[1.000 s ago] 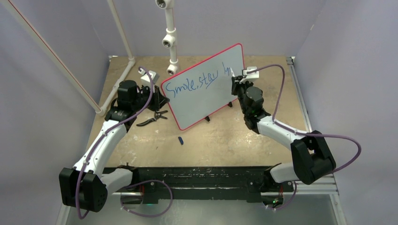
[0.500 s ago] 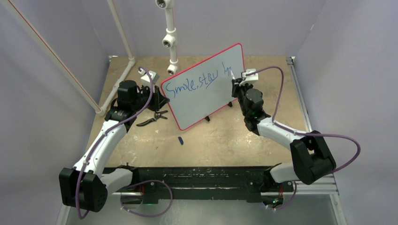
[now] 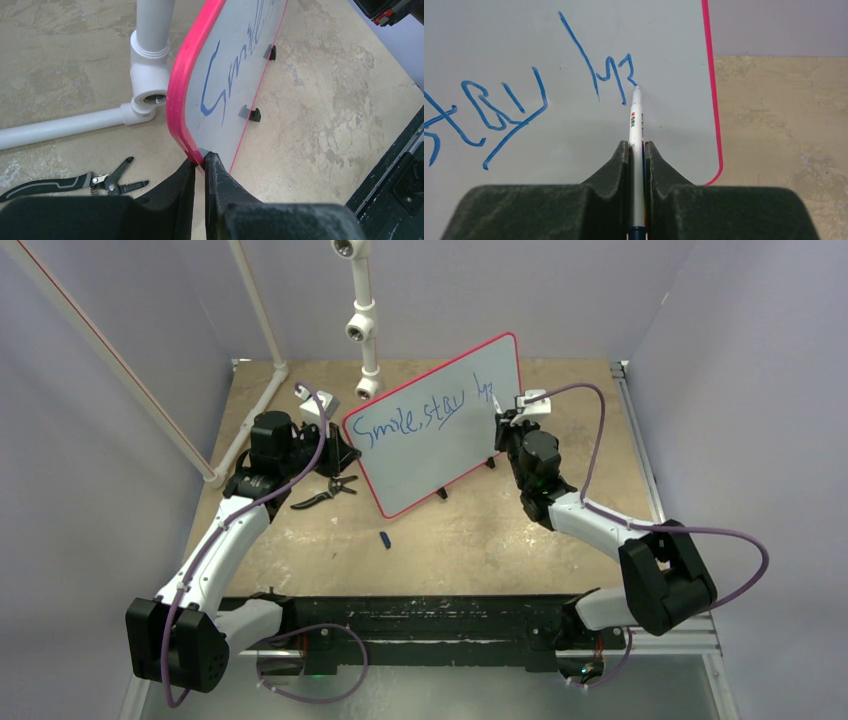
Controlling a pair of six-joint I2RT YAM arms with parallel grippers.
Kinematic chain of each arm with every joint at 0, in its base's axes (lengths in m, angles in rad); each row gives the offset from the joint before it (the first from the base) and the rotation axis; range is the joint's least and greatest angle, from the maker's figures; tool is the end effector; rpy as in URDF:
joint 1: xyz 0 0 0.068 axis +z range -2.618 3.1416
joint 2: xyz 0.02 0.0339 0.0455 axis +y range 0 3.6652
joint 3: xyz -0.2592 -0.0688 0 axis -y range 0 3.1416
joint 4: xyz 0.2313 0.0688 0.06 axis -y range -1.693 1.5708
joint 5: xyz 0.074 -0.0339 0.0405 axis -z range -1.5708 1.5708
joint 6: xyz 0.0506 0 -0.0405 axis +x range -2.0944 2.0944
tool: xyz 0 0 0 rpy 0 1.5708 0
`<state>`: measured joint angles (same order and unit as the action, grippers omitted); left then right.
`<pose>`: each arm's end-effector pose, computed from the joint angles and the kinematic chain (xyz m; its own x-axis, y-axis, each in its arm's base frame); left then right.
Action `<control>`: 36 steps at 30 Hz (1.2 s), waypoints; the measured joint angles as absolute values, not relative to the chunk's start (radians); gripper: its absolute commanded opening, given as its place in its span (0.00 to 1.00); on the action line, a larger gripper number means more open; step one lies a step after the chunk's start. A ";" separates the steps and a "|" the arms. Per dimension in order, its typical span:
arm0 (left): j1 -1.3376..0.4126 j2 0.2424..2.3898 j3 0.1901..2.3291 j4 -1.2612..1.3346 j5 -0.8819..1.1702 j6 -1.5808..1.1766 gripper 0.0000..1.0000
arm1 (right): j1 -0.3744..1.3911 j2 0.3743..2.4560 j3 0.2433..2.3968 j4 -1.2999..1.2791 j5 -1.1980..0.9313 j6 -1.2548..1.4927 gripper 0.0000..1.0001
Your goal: Write a sentence on the whiteboard
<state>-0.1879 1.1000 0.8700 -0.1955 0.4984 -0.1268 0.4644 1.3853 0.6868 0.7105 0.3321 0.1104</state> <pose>0.2403 -0.0703 0.3013 -0.4771 -0.0223 -0.8786 0.5358 0.7850 -0.3109 0.2843 0.1240 0.2669 -0.0039 0.1146 -0.9934 -0.1323 0.9846 0.1141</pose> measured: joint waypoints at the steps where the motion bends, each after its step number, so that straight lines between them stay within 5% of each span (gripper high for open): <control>1: -0.188 1.100 0.870 -0.196 0.498 -0.127 0.00 | 0.464 1.386 0.687 0.709 0.332 0.112 0.00; 36: -0.187 1.099 0.870 -0.197 0.501 -0.128 0.01 | 0.464 1.336 0.697 0.732 0.326 0.065 0.00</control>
